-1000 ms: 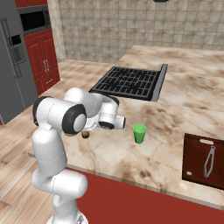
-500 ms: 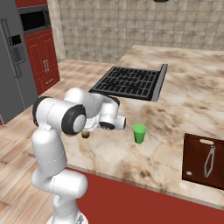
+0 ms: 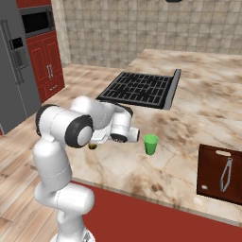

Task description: Place the drinks on the dining counter in a tight cluster.

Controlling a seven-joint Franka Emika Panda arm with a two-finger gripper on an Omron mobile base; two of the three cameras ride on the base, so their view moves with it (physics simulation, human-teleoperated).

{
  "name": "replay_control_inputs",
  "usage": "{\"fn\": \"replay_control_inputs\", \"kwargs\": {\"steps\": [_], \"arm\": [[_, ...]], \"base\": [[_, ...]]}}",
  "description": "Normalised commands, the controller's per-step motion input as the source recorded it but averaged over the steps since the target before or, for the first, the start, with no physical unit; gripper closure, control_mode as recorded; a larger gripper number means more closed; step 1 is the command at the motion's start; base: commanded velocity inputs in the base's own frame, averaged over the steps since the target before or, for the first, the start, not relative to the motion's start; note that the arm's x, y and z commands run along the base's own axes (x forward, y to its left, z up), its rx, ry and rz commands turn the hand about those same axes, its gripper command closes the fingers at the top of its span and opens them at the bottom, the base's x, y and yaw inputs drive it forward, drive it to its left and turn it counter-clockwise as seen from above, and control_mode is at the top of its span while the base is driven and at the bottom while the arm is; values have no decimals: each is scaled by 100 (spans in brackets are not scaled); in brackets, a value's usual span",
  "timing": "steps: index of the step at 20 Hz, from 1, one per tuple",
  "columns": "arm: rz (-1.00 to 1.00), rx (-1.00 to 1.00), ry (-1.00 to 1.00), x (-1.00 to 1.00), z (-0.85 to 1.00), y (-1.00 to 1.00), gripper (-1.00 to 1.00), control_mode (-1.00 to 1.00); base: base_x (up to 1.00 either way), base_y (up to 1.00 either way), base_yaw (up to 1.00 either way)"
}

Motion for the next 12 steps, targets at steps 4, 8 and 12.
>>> {"fn": "replay_control_inputs", "kwargs": {"steps": [4, 8, 12], "arm": [[0, 4, 0, -46, 6, -10, -100, -100], [0, 3, 0, -49, 15, -4, -100, -100], [0, 0, 0, -49, 37, 0, -100, -100]], "base": [[0, 0, 0], [0, 0, 0], [0, 0, 0]]}}
